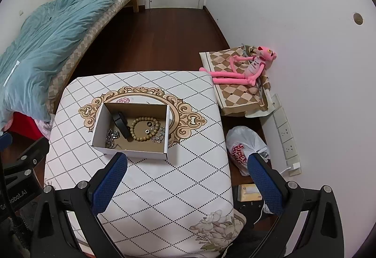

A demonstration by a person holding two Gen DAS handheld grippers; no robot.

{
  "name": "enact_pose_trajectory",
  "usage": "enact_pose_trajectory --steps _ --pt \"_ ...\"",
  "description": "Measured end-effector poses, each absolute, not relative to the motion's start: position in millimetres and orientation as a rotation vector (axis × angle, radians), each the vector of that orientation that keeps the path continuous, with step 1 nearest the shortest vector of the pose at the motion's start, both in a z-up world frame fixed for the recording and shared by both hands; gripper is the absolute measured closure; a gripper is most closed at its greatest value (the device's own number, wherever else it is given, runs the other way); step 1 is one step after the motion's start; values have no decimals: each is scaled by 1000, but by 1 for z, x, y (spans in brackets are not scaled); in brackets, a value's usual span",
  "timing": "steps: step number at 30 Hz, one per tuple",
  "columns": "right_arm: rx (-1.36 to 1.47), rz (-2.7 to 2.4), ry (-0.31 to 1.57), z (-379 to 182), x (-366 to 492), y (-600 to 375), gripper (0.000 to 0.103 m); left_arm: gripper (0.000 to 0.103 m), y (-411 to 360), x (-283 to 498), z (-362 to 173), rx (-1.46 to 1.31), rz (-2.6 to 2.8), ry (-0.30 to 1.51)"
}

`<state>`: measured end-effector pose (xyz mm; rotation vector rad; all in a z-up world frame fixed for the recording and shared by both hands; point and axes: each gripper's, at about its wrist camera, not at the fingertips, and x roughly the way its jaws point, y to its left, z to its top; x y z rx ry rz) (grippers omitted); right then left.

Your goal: Organize jewelry

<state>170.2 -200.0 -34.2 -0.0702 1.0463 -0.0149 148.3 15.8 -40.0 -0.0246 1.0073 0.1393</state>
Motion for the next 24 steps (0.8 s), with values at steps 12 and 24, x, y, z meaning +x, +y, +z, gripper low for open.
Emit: enact_pose_trajectory --steps 12,24 --pt "-68 -10 1052 -37 169 -201 0 0 18 146 -42 -21 148 1004" --pt "-71 -8 1042 -33 167 -199 0 0 18 142 -43 -29 152 1011"
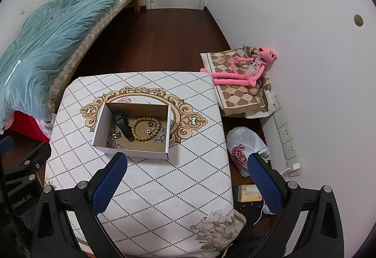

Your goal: Organize jewelry

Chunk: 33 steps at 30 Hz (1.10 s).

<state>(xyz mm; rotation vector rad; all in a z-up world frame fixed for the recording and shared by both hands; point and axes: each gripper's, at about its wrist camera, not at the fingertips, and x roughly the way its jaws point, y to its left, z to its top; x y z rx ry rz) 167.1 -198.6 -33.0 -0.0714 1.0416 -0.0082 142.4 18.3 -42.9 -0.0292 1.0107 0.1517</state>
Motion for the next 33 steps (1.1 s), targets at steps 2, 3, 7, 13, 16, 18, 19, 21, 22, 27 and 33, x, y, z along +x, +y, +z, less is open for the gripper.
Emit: enact_pose_trajectory --steps 2,3,7,13,16,18,19,21,22,27,33 --pt "-70 -6 1042 -32 168 -199 0 0 18 141 -42 -27 151 1009" --pt "-69 -7 1041 -32 167 -198 0 0 17 142 -42 -26 149 1009" --pt "-65 -4 1040 -30 168 -199 0 0 15 140 -41 -23 147 1005" --pt "-61 -3 1034 -27 168 -199 0 0 13 140 -39 -22 150 1003" --pt "-59 -2 1034 -26 168 -200 0 0 13 140 -39 -21 150 1002" --pt "-58 -2 1034 -26 168 -200 0 0 12 140 -38 -22 148 1001" --pt "-57 -2 1034 -26 168 -200 0 0 12 140 -38 -20 150 1002" --pt "-56 -2 1034 -26 168 -200 0 0 12 140 -38 -24 149 1001" --pt "-58 -2 1035 -26 168 -200 0 0 12 140 -38 -22 151 1000" --pt "-58 1 1035 -26 168 -200 0 0 11 140 -37 -19 154 998" --pt "-59 0 1036 -26 167 -199 0 0 10 141 -36 -17 154 1000"
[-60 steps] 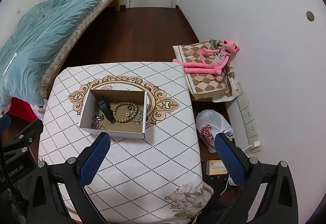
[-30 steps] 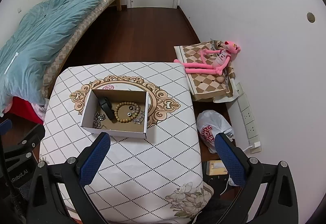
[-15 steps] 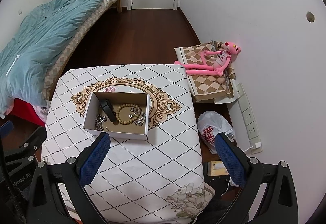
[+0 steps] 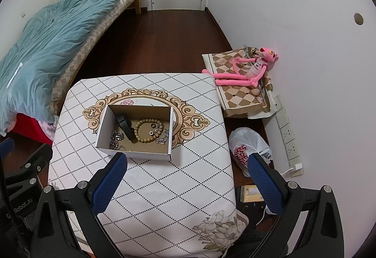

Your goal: Organize jewelry

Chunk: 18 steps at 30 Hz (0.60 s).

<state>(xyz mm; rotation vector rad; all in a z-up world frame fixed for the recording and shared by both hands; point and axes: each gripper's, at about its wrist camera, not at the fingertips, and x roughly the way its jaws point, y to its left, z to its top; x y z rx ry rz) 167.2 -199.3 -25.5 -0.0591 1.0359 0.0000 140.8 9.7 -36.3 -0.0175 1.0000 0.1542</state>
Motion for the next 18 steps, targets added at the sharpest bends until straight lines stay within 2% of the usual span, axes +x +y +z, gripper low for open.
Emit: enact_pose_trajectory --steps 18 --pt "-59 1 1032 -24 165 -199 0 0 13 138 -31 -22 160 983"
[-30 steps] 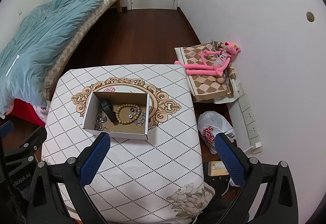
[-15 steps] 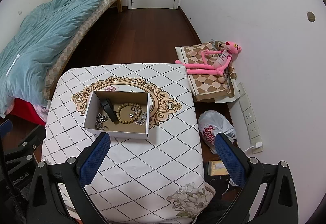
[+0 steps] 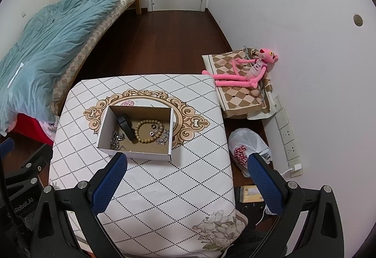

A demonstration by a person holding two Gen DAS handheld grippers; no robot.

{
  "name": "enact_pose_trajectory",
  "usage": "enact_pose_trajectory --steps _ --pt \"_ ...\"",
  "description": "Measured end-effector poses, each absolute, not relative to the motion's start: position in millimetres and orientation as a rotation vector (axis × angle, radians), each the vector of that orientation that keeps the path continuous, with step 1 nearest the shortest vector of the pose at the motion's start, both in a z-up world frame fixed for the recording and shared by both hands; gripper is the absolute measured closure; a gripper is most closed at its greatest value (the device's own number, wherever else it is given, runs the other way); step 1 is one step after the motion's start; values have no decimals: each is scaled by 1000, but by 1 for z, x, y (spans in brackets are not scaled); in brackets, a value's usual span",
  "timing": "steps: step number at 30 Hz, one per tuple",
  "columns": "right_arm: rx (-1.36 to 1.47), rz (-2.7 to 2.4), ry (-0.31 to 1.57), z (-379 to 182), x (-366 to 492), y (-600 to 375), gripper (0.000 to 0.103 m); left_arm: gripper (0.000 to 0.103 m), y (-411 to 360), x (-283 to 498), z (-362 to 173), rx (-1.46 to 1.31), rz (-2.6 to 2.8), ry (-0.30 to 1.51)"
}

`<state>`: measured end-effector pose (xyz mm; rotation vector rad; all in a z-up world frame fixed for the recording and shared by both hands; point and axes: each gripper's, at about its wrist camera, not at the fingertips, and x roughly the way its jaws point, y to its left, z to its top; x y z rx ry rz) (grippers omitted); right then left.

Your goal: Organize jewelry

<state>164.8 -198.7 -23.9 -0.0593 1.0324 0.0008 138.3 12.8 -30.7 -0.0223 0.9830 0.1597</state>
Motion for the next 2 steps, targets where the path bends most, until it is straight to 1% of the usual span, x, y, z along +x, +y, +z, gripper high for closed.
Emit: enact_pose_trajectory --steps 2 --pt "-58 3 1031 -23 164 -199 0 0 12 138 -29 -27 156 979"
